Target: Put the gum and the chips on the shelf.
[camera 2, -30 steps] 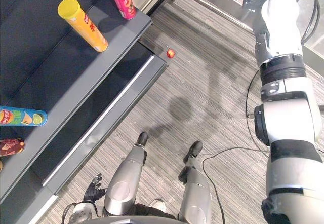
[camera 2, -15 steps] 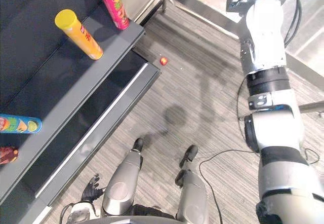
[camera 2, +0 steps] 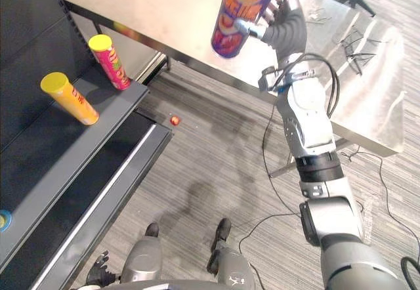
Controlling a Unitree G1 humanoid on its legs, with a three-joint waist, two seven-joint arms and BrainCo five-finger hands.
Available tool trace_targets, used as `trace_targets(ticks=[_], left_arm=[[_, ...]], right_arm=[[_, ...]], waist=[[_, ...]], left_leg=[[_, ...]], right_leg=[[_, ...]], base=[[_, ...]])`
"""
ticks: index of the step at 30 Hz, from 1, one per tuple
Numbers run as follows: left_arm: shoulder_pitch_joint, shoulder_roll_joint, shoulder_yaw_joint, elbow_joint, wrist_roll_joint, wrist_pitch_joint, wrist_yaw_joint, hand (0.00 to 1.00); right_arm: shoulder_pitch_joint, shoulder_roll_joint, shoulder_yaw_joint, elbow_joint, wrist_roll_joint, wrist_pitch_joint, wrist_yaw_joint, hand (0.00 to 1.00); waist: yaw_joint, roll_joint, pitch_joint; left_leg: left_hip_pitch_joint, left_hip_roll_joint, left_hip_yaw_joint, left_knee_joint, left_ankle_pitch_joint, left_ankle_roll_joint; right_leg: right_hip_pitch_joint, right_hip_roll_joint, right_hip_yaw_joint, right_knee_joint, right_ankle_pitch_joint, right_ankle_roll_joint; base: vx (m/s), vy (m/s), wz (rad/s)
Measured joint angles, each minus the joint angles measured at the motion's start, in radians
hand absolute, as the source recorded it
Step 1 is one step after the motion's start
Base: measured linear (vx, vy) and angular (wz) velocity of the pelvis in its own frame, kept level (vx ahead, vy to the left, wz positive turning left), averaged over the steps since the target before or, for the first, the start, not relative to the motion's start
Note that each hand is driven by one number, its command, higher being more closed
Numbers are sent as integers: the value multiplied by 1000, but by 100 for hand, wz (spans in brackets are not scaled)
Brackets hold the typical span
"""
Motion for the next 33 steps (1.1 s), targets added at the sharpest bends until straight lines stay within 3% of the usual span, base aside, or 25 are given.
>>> trace_targets(ticks=[6,10,21,26,30,33], left_arm=[[27,-6,23,16,6,12,-4,0],[37,-9,39,46,2,13,-6,0],[49,-18,58,82,2,19,5,0],[54,-43,63,93,-3,21,43,0],[55,-55,82,94,-45,31,48,0],[54,-80,123,93,-45,27,73,0]], right_arm=[[208,40,11,-102,43,65,86,100],[305,49,18,-129,47,78,128,100],[501,80,18,-191,87,100,146,100],[579,81,18,-191,87,100,147,100],[600,81,13,-186,87,101,148,100],[588,82,14,-171,88,101,147,100]], waist=[[-23,-15,-44],[-31,-18,-74],[-61,-17,-119],[-74,-1,-132],[-84,9,-130],[-76,25,-119]], left_leg=[[42,4,29,-26,-1,-2],[53,3,49,-35,-1,-2],[73,-3,57,-53,-1,-2],[76,-7,49,-58,1,0],[47,7,5,-34,2,-2],[38,20,-72,-1,3,-5]], right_leg=[[20,7,24,-13,1,2],[27,10,43,-42,10,10],[48,8,51,-75,24,14],[57,3,42,-79,24,15],[52,8,-6,-40,-8,-5],[54,1,-83,88,-85,-5]], base=[[33,8,-14],[8,6,-13],[4,2,-2],[2,7,5],[-4,-26,34],[-18,-59,73]])
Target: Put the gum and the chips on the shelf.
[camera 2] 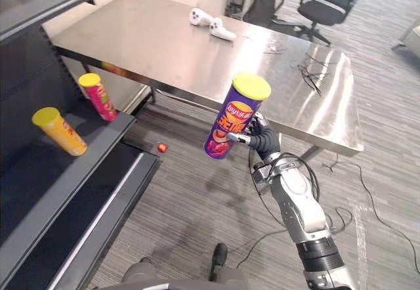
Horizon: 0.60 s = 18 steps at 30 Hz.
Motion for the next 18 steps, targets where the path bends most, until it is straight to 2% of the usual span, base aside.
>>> trace_targets(ticks=[2,3,4,5,6,7,9,11,13,14,18], left_arm=[[0,-17,25,0,1,-14,24,0],[1,-28,40,0,1,-22,40,0],[1,-35,60,-4,1,-32,44,0],[1,-30,64,-5,1,-35,45,0],[-1,-22,67,-7,1,-36,45,0],[-7,-20,73,-13,5,-37,41,0],[-21,-37,69,-18,12,-37,35,0],[-6,-58,62,-21,13,-32,31,0],[10,-50,63,-21,13,-30,31,0],[13,-46,64,-20,13,-29,31,0],[27,-46,63,-17,14,-21,31,0]], right_arm=[[-41,4,4,27,0,0,-1,100],[-64,8,3,46,0,0,-4,100],[-78,10,3,62,-1,0,-7,100],[-73,20,3,66,-1,0,-12,100],[-72,18,-2,67,-1,0,-15,100],[-66,18,-27,67,-2,-1,-23,100],[-51,18,-90,68,-4,-11,-27,100],[-18,15,-146,68,-21,-26,-37,100],[1,13,-160,68,-22,-26,-45,100],[8,13,-163,68,-22,-25,-47,100],[33,13,-167,58,-22,-25,-47,100]], waist=[[8,10,10],[22,30,21],[28,44,30],[29,42,30],[24,43,31],[17,46,28],[-7,48,30],[-11,78,24],[-20,92,16],[-12,96,13],[-12,83,6]], left_leg=[[-10,5,-35,15,2,-3],[-22,11,-39,24,-4,10],[-27,23,-20,22,-13,74],[-28,54,69,2,5,185],[-28,71,123,-8,25,233],[-45,107,236,2,53,307],[-111,128,424,124,61,258],[-117,104,630,265,71,264],[-90,73,681,233,99,248],[-94,56,679,213,117,221],[-83,21,677,157,132,199]], right_leg=[[-2,-12,-42,72,-51,-5],[-1,-20,-64,115,-86,-8],[2,-35,-100,171,-122,-12],[9,-58,-140,216,-164,-35],[24,-69,-164,211,-176,-25],[57,-97,-249,197,-185,-27],[70,-147,-342,194,-189,-26],[94,-206,-427,194,-187,-23],[96,-227,-469,209,-189,8],[98,-237,-483,206,-183,20],[138,-238,-522,165,-160,56]], base=[[-63,-72,72],[-135,-112,73],[-135,-178,117],[-93,-188,127],[-33,-194,163],[-44,-116,165],[-68,-47,166],[-39,17,142],[-36,85,95],[-47,76,58],[-31,66,47]])
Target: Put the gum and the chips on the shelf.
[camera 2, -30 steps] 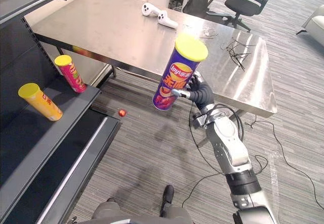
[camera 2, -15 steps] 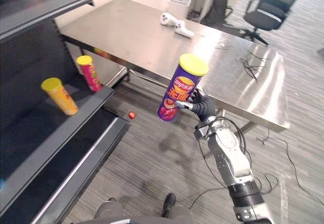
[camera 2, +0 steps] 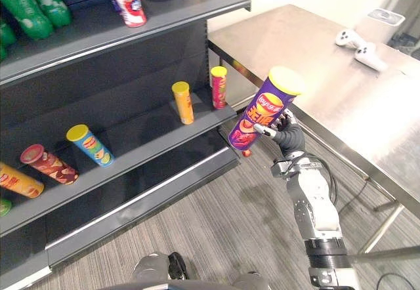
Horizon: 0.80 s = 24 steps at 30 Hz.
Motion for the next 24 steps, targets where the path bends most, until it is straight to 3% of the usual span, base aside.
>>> trace_targets(ticks=[2,8,15,19,22,24], left_arm=[[0,0,-1,15,1,-3,1,0],[0,2,-24,42,4,-14,3,0],[-11,4,-61,44,-1,-43,0,0],[-16,5,-59,44,-13,-48,-3,0],[-38,14,-43,39,-13,-53,-24,0],[-42,32,-35,18,-16,-52,-38,0]], right_arm=[[34,3,0,-23,0,0,2,100],[74,4,3,-28,0,0,3,100],[73,3,7,-47,-1,-21,37,100],[46,2,40,-47,-1,-38,76,100],[11,2,48,-47,-1,-68,112,100],[-2,2,54,-47,-1,-97,125,100]], waist=[[-2,-10,-8],[-12,-20,-19],[-25,-32,-29],[-21,-36,-30],[-15,-57,-26],[-14,-82,-13]], left_leg=[[9,-28,-2,-64,2,-3],[39,-73,-2,-206,-13,-25],[23,-97,2,-245,-20,-34],[20,-110,1,-254,-20,-33],[7,-129,-8,-255,-25,-26],[5,-159,-57,-255,-29,-20]], right_leg=[[5,5,-10,-19,18,15],[-15,8,-9,-38,49,14],[-33,38,30,-104,86,13],[-47,28,51,-92,90,10],[-85,-33,47,15,42,11],[-105,-81,85,137,-10,-67]], base=[[-31,81,33],[-61,109,6],[-53,93,-1],[-3,78,2],[24,53,18],[77,42,60]])
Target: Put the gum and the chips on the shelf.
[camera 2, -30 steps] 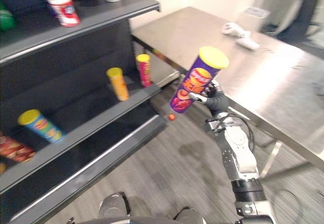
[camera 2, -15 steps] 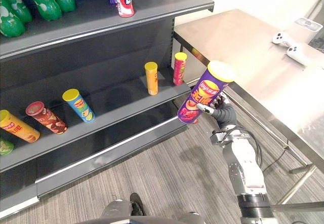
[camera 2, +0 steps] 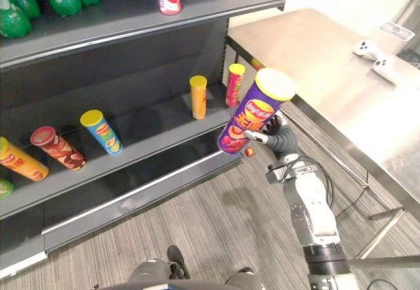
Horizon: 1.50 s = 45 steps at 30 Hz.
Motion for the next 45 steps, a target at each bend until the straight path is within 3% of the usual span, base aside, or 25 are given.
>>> trace_targets(ticks=[1,2,3,4,5,7,10,12,14,15,18,22,35,38,45], left_arm=[[3,7,-3,-12,-8,1,-6,0],[3,14,-6,-14,-28,3,-17,0],[1,20,-7,-17,-31,5,-24,0],[-7,33,-13,-23,-31,12,-30,0],[-14,51,-13,-21,-26,17,-31,0],[-31,62,-13,-21,-26,23,-30,0],[-44,60,-11,-20,-26,20,-30,0],[-41,61,-2,-17,-26,20,-29,0],[-37,62,11,-11,-27,19,-28,0],[-36,65,32,-5,-29,20,-27,0],[-31,15,48,1,-32,18,-27,0],[-31,-21,50,-2,-25,6,-19,0],[-48,-28,53,-3,-17,-3,1,0],[-61,-27,52,-1,-17,-3,-1,0],[-84,-19,29,1,-23,-4,-9,0]], right_arm=[[1,-3,-3,1,-1,-10,5,100],[4,-10,-8,7,-2,-16,4,100],[6,-12,-11,7,-3,-20,4,100],[5,-12,-13,6,-7,-38,6,100],[-3,-12,-13,6,-29,-51,8,100],[-14,-12,-13,6,-38,-78,9,100],[-38,-10,-13,5,-41,-86,9,100],[-44,-10,-14,-3,-41,-86,8,100],[-51,-5,-14,-4,-40,-85,8,100],[-64,-1,-16,-4,-39,-85,9,100],[-90,0,-46,-4,-35,-67,7,100],[-90,-1,-77,2,-35,-59,-27,100],[-76,25,-72,-62,-67,-29,-27,100],[-66,25,-25,-138,-68,-30,-11,100],[-65,25,82,-212,-68,-30,32,100]], waist=[[-8,-9,7],[-27,-6,9],[-33,4,8],[-38,8,16],[-30,-5,20],[-26,-11,20],[-21,0,26],[-18,-10,23],[-11,-31,21],[-7,-49,15],[-6,16,13],[-29,29,8],[-44,36,12],[-50,36,12],[-53,36,16]], left_leg=[[2,-11,-40,3,-2,7],[2,-13,-106,7,2,21],[7,-7,-146,11,3,25],[-2,5,-210,21,3,28],[-7,7,-257,25,3,28],[-34,4,-334,55,-2,27],[-44,0,-431,86,-17,7],[-50,-12,-481,105,-29,-11],[-45,-21,-513,128,-48,-41],[-52,-23,-528,151,-64,-64],[-52,64,-546,147,-71,-103],[-18,135,-509,46,7,-154],[73,106,-403,-146,84,-130],[81,106,-393,-181,115,-135],[89,101,-383,-191,118,-136]], right_leg=[[-21,-11,95,69,16,-34],[-68,-9,233,189,61,-107],[-100,-1,285,241,65,-131],[-121,52,381,235,-12,-81],[-130,103,450,172,-45,-64],[-147,158,545,63,-35,-46],[-148,195,656,-89,19,38],[-141,197,659,-140,48,81],[-100,202,632,-193,60,83],[-75,213,625,-224,95,85],[-50,292,569,-238,76,49],[-23,342,499,-267,78,23],[20,310,483,-313,80,28],[4,313,487,-312,80,28],[3,310,503,-309,80,28]], base=[[122,40,116],[90,34,130],[176,-12,159],[162,-86,143],[186,-107,136],[136,-110,128],[130,-120,106],[129,-217,94],[146,-303,72],[140,-334,42],[166,-342,23],[162,-198,29],[10,11,8],[41,-8,-6],[16,1,-3]])
